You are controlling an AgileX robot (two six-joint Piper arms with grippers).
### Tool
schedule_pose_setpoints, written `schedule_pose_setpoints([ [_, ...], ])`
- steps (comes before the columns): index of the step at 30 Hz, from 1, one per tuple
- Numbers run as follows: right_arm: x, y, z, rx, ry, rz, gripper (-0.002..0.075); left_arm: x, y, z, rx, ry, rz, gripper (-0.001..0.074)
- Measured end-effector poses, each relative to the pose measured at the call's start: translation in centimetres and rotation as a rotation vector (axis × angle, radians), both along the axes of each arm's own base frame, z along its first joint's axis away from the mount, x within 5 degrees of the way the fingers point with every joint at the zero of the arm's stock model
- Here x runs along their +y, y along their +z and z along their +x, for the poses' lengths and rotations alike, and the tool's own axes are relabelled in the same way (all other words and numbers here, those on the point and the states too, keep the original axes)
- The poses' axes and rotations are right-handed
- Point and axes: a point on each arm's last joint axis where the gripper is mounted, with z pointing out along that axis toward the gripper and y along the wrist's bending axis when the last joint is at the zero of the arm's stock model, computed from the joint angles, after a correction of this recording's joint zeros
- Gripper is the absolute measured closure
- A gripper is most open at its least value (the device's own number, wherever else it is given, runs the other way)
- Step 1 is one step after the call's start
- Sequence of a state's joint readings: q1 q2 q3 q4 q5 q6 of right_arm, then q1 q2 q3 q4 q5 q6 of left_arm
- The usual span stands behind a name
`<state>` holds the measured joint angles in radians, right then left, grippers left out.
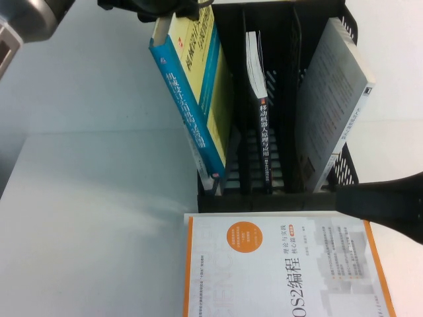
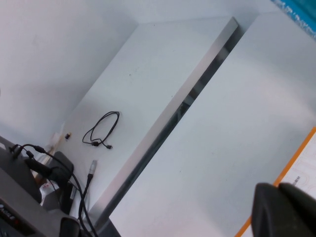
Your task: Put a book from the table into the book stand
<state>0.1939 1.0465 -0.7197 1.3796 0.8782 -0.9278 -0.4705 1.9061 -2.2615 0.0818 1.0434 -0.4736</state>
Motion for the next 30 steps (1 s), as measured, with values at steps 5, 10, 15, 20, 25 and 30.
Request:
schedule_pose_setpoints([
  [5, 0.0, -0.1, 0.1, -0.004, -0.007, -0.009, 0.0729, -0.5, -0.8, 1.0, -0.010, 0.000, 0.008, 0.0542],
  [10, -0.1, -0.2, 0.1, -0.013, -0.008, -0.036, 0.0729, -1.3, -3.1, 2.4, 0.040, -0.009, 0.023, 0.0543],
  [15, -0.2, -0.4, 0.1, -0.018, -0.005, -0.056, 0.0729, -1.7, -4.2, 3.0, 0.068, -0.019, 0.032, 0.0543],
  [20, -0.2, -0.4, 0.1, -0.068, 0.006, -0.088, 0.0729, -1.2, -2.4, 2.1, 0.006, -0.040, 0.051, 0.0451],
  [25, -0.7, 1.6, 0.7, -0.198, 0.024, -0.234, 0.0729, 0.4, 0.8, -0.3, -0.058, -0.068, 0.123, 0.0524],
  [30, -2.0, 5.1, 1.4, -0.293, -0.041, -0.424, 0.0729, 1.9, 4.1, -3.6, -0.111, -0.133, 0.168, 0.0696],
])
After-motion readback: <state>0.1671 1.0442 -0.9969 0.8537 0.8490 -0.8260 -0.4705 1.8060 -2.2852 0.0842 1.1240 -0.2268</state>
